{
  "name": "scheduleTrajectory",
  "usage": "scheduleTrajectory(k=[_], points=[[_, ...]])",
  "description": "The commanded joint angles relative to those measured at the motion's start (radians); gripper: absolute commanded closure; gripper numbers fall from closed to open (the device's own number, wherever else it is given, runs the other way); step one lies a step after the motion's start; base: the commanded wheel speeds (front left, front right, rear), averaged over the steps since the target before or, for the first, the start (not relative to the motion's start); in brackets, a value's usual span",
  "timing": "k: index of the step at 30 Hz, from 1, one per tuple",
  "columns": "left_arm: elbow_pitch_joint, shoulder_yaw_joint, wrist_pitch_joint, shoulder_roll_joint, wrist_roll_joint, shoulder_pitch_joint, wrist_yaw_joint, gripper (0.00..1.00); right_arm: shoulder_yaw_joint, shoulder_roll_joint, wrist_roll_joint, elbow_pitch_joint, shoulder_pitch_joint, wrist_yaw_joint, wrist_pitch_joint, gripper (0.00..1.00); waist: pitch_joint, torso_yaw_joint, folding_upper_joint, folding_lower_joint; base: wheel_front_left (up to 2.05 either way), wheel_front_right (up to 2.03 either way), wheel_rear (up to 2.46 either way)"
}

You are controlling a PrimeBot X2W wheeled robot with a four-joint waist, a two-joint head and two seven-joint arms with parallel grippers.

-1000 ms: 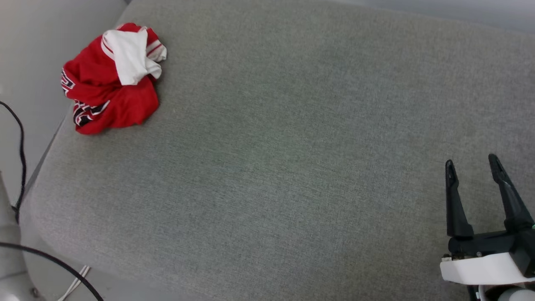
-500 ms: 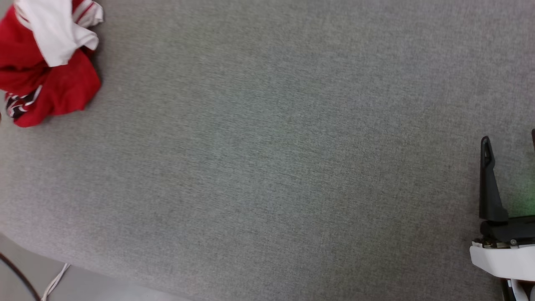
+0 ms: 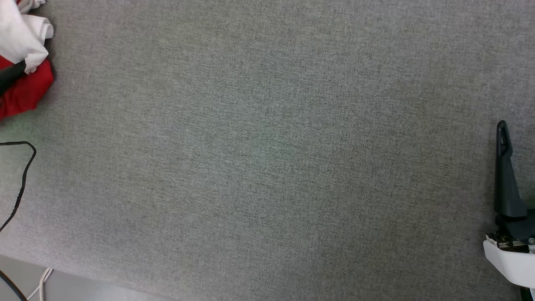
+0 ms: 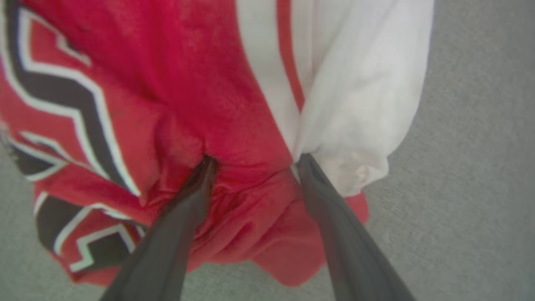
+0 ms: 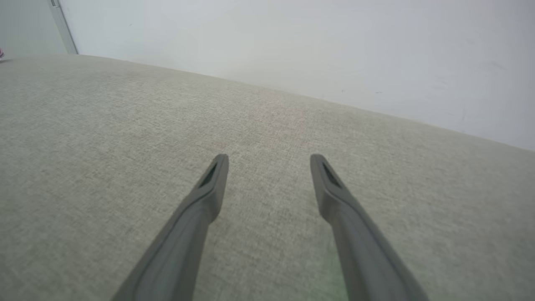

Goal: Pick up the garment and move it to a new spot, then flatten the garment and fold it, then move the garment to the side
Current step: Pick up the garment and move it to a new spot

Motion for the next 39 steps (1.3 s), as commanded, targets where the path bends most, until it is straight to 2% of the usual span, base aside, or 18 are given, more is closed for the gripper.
scheduleTrajectory(k=[1, 4, 5, 6, 10, 14, 17, 27, 34, 39], points=[[0.018, -0.018, 0.015, -0.024, -0.009, 0.014, 0.000, 0.00, -0.008, -0.009, -0.009, 0.009, -0.006, -0.001, 0.001, 0.00, 0.011, -0.002, 0.0000, -0.0001, 0.00, 0.00, 0.00], [0.036, -0.045, 0.021, -0.037, -0.021, 0.017, 0.000, 0.00, -0.004, -0.009, -0.014, -0.006, -0.001, -0.001, 0.001, 0.00, 0.013, -0.003, 0.0000, -0.0001, 0.00, 0.00, 0.00], [0.038, -0.054, 0.025, -0.033, -0.022, 0.019, 0.000, 0.16, -0.001, -0.009, -0.016, -0.009, 0.000, -0.001, 0.001, 0.00, 0.013, -0.004, 0.0000, -0.0001, 0.00, 0.00, 0.00], [0.041, -0.059, 0.022, -0.029, -0.026, 0.019, 0.000, 1.00, 0.001, -0.008, -0.018, -0.012, -0.002, -0.001, 0.001, 0.00, 0.011, -0.005, 0.0000, -0.0001, 0.00, 0.00, 0.00], [0.016, -0.077, -0.009, -0.001, -0.037, 0.014, -0.001, 1.00, 0.010, 0.002, -0.019, -0.010, -0.004, -0.001, 0.001, 0.00, -0.008, -0.006, 0.0000, -0.0001, 0.00, 0.00, 0.00], [-0.018, -0.089, -0.076, 0.061, -0.025, -0.001, 0.000, 1.00, 0.028, 0.015, -0.012, 0.007, -0.011, -0.001, 0.000, 0.00, -0.047, -0.013, 0.0000, -0.0001, 0.00, 0.00, 0.00], [-0.045, -0.103, -0.105, 0.086, -0.018, -0.014, 0.000, 1.00, 0.034, 0.023, -0.008, 0.018, -0.016, -0.001, 0.000, 0.00, -0.073, -0.019, 0.0000, -0.0001, 0.00, 0.00, 0.00], [-0.252, -0.216, -0.194, 0.183, 0.027, -0.114, 0.000, 1.00, 0.085, 0.070, 0.018, 0.089, -0.028, -0.001, -0.001, 0.00, -0.232, -0.055, 0.0000, -0.0001, 0.00, 0.00, 0.00], [-0.408, -0.330, -0.162, 0.209, 0.054, -0.223, 0.000, 1.00, 0.100, 0.101, 0.036, 0.120, -0.018, -0.001, -0.001, 0.00, -0.324, -0.109, 0.0000, -0.0001, 0.00, 0.00, 0.00], [-0.504, -0.419, -0.123, 0.187, 0.071, -0.309, 0.000, 1.00, 0.107, 0.108, 0.050, 0.134, -0.009, -0.001, -0.001, 0.00, -0.373, -0.160, 0.0000, -0.0001, 0.00, 0.00, 0.00]])
